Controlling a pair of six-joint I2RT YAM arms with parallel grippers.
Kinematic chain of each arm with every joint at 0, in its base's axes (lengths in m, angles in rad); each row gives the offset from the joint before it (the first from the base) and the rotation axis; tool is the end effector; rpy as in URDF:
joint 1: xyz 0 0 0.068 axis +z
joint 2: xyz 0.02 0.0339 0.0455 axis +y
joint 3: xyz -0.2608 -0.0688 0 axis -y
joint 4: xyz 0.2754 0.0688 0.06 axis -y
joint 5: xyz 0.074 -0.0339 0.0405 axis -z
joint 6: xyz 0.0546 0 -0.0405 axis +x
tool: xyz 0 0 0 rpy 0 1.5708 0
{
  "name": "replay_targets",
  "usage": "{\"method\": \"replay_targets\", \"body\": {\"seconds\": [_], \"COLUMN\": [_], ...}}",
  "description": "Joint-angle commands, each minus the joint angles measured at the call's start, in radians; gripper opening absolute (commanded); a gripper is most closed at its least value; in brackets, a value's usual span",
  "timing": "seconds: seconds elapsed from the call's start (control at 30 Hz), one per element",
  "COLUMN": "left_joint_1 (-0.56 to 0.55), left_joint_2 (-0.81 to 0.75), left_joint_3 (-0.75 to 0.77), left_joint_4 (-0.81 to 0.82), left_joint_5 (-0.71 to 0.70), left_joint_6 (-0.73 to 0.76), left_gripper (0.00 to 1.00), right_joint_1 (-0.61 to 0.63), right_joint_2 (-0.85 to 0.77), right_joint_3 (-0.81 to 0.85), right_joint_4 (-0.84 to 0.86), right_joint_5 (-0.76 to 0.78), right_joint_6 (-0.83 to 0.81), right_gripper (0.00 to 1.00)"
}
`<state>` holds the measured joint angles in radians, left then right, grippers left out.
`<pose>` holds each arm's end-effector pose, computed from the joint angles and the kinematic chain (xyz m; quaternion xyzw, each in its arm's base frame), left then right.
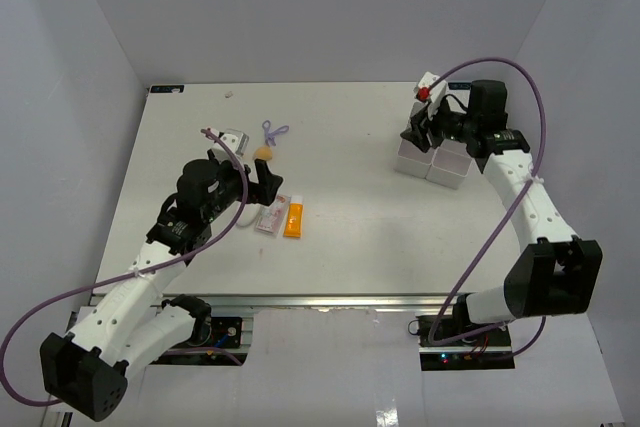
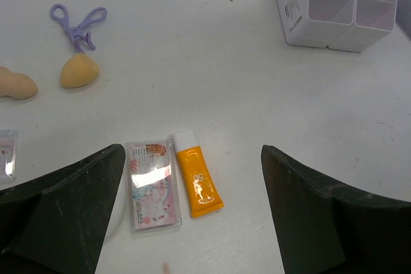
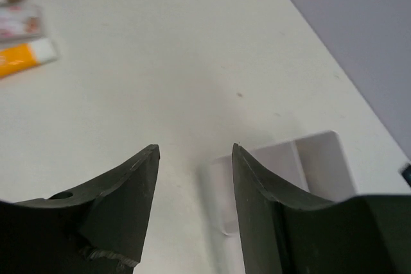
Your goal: Organize the makeup
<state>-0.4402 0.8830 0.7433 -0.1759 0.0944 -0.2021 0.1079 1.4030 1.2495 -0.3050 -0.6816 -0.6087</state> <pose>0.2308 -0.1144 0.2962 0.1235 0.7995 -0.2214 0.5445 0.3563 0.0732 0.3363 -0.4460 0.6877 0.1517 0.5524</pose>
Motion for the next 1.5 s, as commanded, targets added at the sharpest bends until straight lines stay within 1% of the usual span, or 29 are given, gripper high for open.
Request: {"method": "replay_targets", "body": {"seconds": [0.0, 0.07, 0.23, 0.3, 0.4, 0.47, 0.6, 0.87, 0.93, 1.1, 1.2, 1.27, 1.33, 1.37, 1.43, 1.47], "left_joint_1": [0.003, 0.003, 0.017, 0.039, 0.103, 0.137, 0.167, 0.172, 0.172, 0.173, 0.173, 0.171, 0.172, 0.171, 0.167, 0.16], "left_joint_2": [0.052, 0.092, 0.251, 0.303, 0.39, 0.457, 0.616, 0.853, 0.878, 0.904, 0.921, 0.917, 0.88, 0.874, 0.764, 0.729], "left_joint_3": [0.001, 0.012, 0.085, 0.125, 0.165, 0.2, 0.304, 0.552, 0.59, 0.611, 0.621, 0.617, 0.576, 0.57, 0.499, 0.448], "left_joint_4": [0.003, -0.003, -0.042, -0.064, -0.076, -0.082, -0.105, -0.164, -0.18, -0.189, -0.197, -0.22, -0.239, -0.248, -0.258, -0.257], "left_joint_5": [0.042, 0.046, 0.032, 0.034, 0.064, 0.071, 0.039, -0.064, -0.074, -0.126, -0.123, -0.109, -0.096, -0.062, 0.051, 0.097], "left_joint_6": [-0.014, -0.02, -0.041, -0.053, -0.078, -0.087, -0.1, -0.075, -0.063, -0.032, -0.018, -0.024, -0.042, -0.054, -0.098, -0.112], "left_gripper": [0.98, 0.98, 0.97, 0.95, 0.92, 0.9, 0.84, 0.74, 0.72, 0.71, 0.67, 0.64, 0.63, 0.63, 0.62, 0.63], "right_joint_1": [0.006, 0.006, -0.02, -0.04, -0.073, -0.092, -0.124, -0.136, -0.137, -0.143, -0.143, -0.145, -0.146, -0.146, -0.151, -0.151], "right_joint_2": [-0.087, -0.128, -0.268, -0.317, -0.365, -0.382, -0.379, -0.382, -0.388, -0.394, -0.393, -0.392, -0.391, -0.391, -0.392, -0.391], "right_joint_3": [-0.122, -0.174, -0.299, -0.353, -0.429, -0.466, -0.477, -0.469, -0.472, -0.471, -0.47, -0.471, -0.473, -0.473, -0.473, -0.473], "right_joint_4": [-0.096, -0.124, -0.093, -0.041, 0.052, 0.077, 0.077, 0.069, 0.07, 0.07, 0.07, 0.07, 0.07, 0.07, 0.07, 0.07], "right_joint_5": [-0.357, -0.43, -0.495, -0.508, -0.547, -0.546, -0.523, -0.506, -0.503, -0.497, -0.496, -0.495, -0.492, -0.492, -0.492, -0.491], "right_joint_6": [0.052, 0.015, -0.04, -0.016, 0.052, 0.061, 0.065, 0.076, 0.076, 0.076, 0.075, 0.073, 0.072, 0.072, 0.072, 0.072], "right_gripper": [0.57, 0.58, 0.64, 0.65, 0.64, 0.64, 0.63, 0.63, 0.63, 0.63, 0.63, 0.63, 0.63, 0.63, 0.63, 0.63]}}
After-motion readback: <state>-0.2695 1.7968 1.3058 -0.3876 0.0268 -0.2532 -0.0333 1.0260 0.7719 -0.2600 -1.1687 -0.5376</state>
